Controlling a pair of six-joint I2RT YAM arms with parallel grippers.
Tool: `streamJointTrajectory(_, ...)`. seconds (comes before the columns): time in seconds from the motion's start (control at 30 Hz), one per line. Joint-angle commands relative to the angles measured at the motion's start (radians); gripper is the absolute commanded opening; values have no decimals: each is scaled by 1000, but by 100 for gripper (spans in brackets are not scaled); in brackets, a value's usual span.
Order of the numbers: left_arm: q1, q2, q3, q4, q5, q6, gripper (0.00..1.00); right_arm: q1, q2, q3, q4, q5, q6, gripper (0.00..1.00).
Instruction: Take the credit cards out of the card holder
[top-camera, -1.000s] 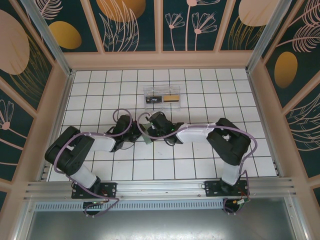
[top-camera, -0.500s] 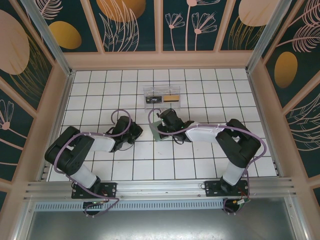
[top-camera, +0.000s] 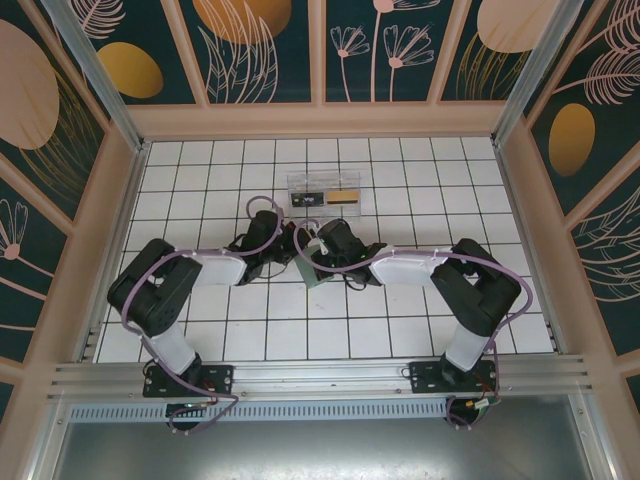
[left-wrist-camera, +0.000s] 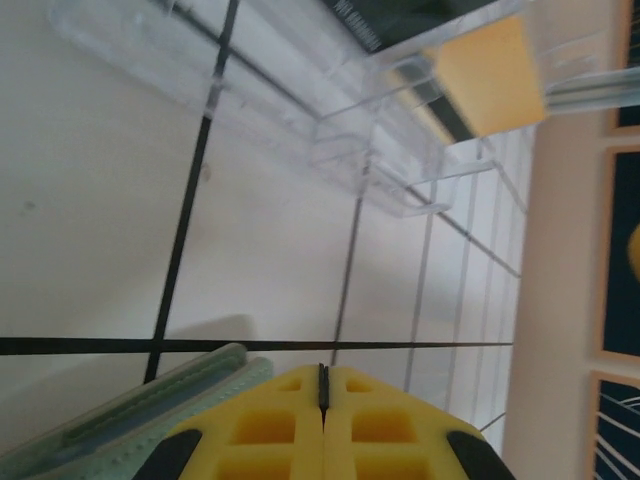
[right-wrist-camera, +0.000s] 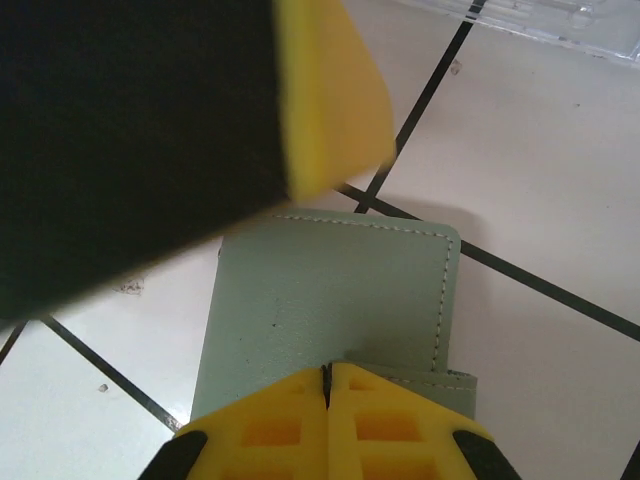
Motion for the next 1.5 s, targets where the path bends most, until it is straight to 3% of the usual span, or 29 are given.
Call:
streamJointTrajectory(0.0,-11,45,12,-91,-14,11,0,5,0,-1,31,-11,21,0)
streamJointTrajectory(0.43,-33,116,-112,-201,-161,23,0,-38,-25,-75,43,38,50,0)
streamJointTrajectory(0.93,-34,152,-135,-188,-185,42,0,-125,-121,-165,20,96,57,0)
streamJointTrajectory(1.1,-33,137,-126,-169,-154,46,0,-63,-151,-141,25,103,-26,1)
streamJointTrajectory(1.17,-34,131,-116,-167,-137,48,0,-16,-160,-113,16,143,-69,17)
streamJointTrajectory(1.33,-34,136,-99,-140,-68,35,0,55,-124,-52,1,162,-170,33)
streamJointTrajectory(1.47,-33,136,-95,-132,-47,28,0,78,-73,-29,8,195,-199,35)
